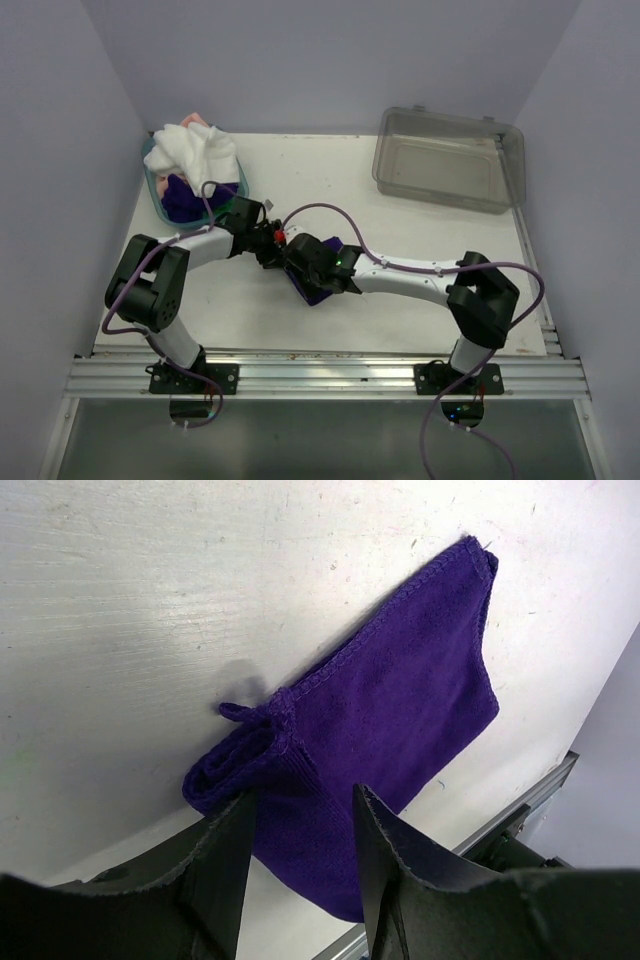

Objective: Roll the towels
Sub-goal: Roll the towel

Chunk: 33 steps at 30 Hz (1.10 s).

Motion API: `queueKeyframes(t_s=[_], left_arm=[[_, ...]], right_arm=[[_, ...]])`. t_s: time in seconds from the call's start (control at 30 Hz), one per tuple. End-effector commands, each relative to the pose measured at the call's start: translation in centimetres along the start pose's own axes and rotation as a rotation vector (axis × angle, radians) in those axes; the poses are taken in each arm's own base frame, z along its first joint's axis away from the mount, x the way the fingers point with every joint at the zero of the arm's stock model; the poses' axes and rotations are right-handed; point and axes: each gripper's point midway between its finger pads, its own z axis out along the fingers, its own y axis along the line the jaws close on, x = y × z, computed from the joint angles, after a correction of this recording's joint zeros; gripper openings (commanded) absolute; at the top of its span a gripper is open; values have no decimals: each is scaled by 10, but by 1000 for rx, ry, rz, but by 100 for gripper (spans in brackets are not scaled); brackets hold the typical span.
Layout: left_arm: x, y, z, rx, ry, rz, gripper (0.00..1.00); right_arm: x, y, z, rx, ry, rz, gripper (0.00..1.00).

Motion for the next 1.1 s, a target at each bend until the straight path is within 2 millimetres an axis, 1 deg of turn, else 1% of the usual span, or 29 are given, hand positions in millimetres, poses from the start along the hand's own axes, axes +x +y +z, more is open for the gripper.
queueKeyframes(t_s=[0.0, 0.03, 0.13, 0.27, 0.47, 0.57, 0.63, 0.8, 0.87, 0.9, 0.93, 0.97, 1.03, 1.07], left_arm=[[-11, -8, -1, 4, -27, 36, 48], [-12, -7, -2, 3, -28, 35, 47], [-11, -7, -3, 1, -35, 31, 47], [-9, -5, -3, 4, -41, 31, 48], [-9, -9, -3, 24, -38, 28, 48], [-8, -11, -4, 35, -32, 28, 48], [-8, -11, -4, 33, -34, 27, 49], [-9, -15, -9, 43, -46, 25, 50], [-9, -15, -9, 40, -43, 21, 50], [-9, -16, -10, 40, -43, 21, 50], [-10, -17, -11, 44, -46, 21, 50], [-10, -20, -13, 53, -46, 14, 50], [-5, -31, -17, 120, -30, 10, 50], [-2, -35, -19, 144, -18, -8, 50]], right_arm=[[-4, -7, 10, 49, -5, -16, 29], [0, -8, 15, 57, 7, -17, 31], [7, -12, 23, 78, 25, -16, 32], [14, -14, 30, 92, 38, -18, 32], [26, -17, 42, 103, 57, -12, 38], [32, -16, 45, 96, 62, -1, 40], [34, -16, 48, 94, 61, 5, 43], [47, -30, 58, 167, 80, 0, 44], [53, -35, 61, 191, 88, 3, 40], [56, -36, 62, 200, 86, 10, 35], [56, -37, 62, 201, 81, 15, 26], [55, -37, 62, 200, 74, 20, 20], [56, -37, 62, 197, 74, 31, 7], [53, -34, 61, 185, 60, 36, 0]])
